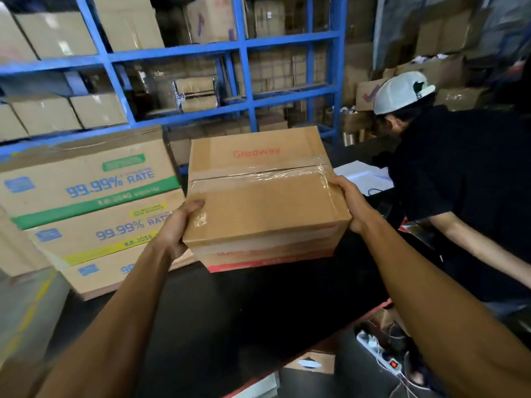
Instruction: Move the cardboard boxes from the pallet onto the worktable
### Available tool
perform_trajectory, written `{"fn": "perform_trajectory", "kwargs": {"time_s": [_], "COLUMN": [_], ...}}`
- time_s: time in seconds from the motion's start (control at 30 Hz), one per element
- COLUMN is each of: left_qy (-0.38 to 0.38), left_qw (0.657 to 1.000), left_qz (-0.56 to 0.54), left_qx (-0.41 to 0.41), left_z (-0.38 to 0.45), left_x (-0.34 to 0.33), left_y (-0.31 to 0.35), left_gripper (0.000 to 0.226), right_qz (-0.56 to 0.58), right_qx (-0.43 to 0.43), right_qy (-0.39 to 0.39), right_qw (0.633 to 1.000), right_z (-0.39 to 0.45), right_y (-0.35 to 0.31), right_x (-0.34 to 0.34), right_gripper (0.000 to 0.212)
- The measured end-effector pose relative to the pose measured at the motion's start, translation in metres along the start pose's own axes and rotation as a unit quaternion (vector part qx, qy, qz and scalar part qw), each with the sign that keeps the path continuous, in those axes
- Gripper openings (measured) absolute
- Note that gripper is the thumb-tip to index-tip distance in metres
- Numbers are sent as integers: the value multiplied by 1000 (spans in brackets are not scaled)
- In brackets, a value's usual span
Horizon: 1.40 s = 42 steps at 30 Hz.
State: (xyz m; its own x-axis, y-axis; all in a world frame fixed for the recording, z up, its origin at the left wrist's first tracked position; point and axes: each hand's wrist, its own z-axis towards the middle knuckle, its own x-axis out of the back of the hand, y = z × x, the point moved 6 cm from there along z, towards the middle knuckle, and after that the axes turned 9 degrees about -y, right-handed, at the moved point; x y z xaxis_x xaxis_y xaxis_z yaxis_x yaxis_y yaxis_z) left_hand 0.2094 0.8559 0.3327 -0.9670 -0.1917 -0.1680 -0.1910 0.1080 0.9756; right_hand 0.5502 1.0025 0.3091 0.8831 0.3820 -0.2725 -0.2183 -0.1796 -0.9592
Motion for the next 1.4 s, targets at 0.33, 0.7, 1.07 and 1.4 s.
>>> {"fn": "perform_trajectory", "kwargs": {"time_s": [0.33,0.7,1.07,1.4], "left_qy": [89,125,168,186], "left_qw": [992,986,981,972], "left_qz": [-77,-92,-78,69], "left_qx": [-52,-57,-60,-123], "left_z": [69,189,288,289], "left_x": [-27,9,51,64], "left_y": [3,32,42,-35], "left_gripper": [40,22,23,76], "right_qz": [-10,19,12,-175], "right_qx": [-34,-31,7,110], "right_qy": [-63,-119,-126,-67], "right_qw": [997,992,992,976], "right_z": [125,270,379,362], "right_y": [-48,-58,-35,45], "right_x": [28,19,-5,8], "right_gripper": [37,46,35,58]}}
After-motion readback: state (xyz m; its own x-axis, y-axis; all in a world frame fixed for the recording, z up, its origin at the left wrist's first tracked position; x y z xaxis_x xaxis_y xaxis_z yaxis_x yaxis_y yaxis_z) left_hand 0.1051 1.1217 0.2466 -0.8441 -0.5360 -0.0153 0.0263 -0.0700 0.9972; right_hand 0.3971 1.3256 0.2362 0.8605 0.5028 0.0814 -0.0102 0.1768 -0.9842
